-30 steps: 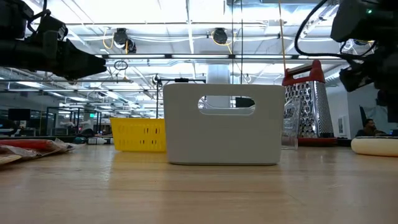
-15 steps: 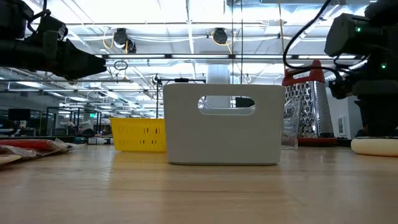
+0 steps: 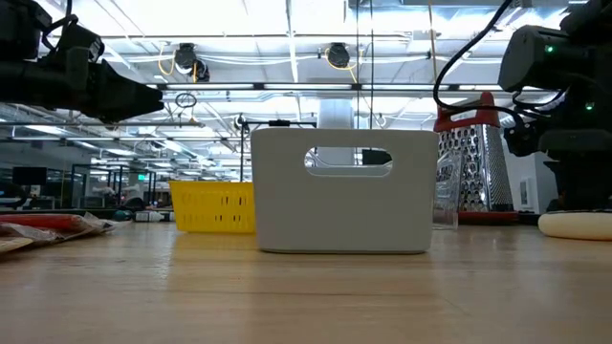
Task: Pick & Place Food Item
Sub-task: Put the black doughnut into the yellow bin
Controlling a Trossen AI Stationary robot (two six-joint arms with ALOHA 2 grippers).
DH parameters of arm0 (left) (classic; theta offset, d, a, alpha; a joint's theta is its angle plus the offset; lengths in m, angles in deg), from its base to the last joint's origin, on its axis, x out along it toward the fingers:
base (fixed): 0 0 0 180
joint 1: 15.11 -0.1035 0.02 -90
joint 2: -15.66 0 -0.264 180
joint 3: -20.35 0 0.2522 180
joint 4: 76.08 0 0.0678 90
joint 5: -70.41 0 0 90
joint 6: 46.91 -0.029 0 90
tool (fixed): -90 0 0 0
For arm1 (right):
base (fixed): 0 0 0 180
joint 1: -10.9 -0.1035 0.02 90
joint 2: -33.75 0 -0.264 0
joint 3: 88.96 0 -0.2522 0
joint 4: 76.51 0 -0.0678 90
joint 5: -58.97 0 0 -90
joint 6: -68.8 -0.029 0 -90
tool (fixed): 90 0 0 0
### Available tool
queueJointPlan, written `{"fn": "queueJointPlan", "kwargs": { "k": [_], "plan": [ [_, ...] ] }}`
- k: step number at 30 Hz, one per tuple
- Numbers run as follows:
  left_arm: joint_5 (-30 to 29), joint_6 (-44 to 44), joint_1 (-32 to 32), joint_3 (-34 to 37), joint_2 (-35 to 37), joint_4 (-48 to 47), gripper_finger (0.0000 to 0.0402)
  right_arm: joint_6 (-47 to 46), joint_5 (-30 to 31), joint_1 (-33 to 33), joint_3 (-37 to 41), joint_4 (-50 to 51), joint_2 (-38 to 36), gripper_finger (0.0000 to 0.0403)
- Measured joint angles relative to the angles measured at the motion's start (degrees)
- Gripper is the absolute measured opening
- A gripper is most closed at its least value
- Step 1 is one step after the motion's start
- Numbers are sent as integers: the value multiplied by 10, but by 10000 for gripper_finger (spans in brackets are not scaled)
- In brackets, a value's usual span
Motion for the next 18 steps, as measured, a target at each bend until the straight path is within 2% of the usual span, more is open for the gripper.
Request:
{"fn": "queueJointPlan", "kwargs": {
  "k": [5,9,18],
  "plan": [
    [0,0,0,0,0,0,273,21,-1,0,0,-16,-1,100],
    [0,0,0,0,0,0,274,48,-19,0,1,-50,-17,67],
    [0,0,0,0,0,0,274,101,-57,-15,1,-180,-77,46]
  ]
}}
